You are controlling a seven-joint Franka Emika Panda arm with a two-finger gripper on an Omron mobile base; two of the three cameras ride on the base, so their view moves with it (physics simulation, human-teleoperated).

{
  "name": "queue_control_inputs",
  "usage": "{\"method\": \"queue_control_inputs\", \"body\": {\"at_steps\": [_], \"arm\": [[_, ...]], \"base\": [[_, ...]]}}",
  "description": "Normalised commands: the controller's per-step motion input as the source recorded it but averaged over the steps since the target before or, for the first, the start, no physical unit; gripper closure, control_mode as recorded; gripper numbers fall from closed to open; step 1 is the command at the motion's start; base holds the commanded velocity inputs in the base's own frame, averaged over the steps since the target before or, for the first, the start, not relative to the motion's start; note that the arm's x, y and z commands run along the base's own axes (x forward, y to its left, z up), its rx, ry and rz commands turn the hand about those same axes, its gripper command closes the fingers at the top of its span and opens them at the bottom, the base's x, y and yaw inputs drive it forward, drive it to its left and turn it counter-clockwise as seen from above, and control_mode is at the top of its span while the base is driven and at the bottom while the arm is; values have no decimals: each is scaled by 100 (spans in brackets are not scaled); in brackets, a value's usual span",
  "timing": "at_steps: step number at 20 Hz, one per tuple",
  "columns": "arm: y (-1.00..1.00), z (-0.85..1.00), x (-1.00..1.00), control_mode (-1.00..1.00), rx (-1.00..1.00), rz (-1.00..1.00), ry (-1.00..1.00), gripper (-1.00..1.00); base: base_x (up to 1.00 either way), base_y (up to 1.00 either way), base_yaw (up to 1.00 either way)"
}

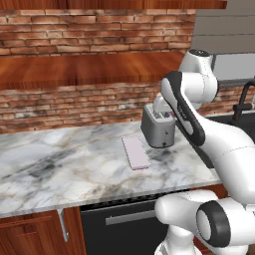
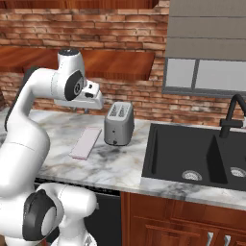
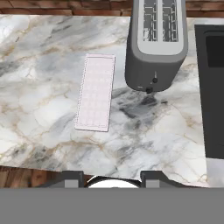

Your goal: The ice cube tray has been filled with water. Take the tray and place it in the freezer to make ice. Close the freezer door after placing the tray.

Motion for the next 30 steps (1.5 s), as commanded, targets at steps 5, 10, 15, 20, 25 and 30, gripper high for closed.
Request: {"method": "queue_control_inputs", "body": {"at_steps": [5, 10, 15, 20, 25, 30], "arm": [[0, -1, -32, -100, 0, 0, -3, -100], [0, -16, -66, -100, 3, 0, 0, -100], [0, -54, -64, -100, 6, -6, -1, -100], [0, -44, -32, -100, 6, -15, -1, -100], [0, -32, -2, -100, 3, -11, 0, -100], [-6, -30, 0, -100, 15, -2, 0, -100]], "base": [[0, 0, 0], [0, 0, 0], [0, 0, 0], [0, 0, 0], [0, 0, 0], [0, 0, 0]]}}
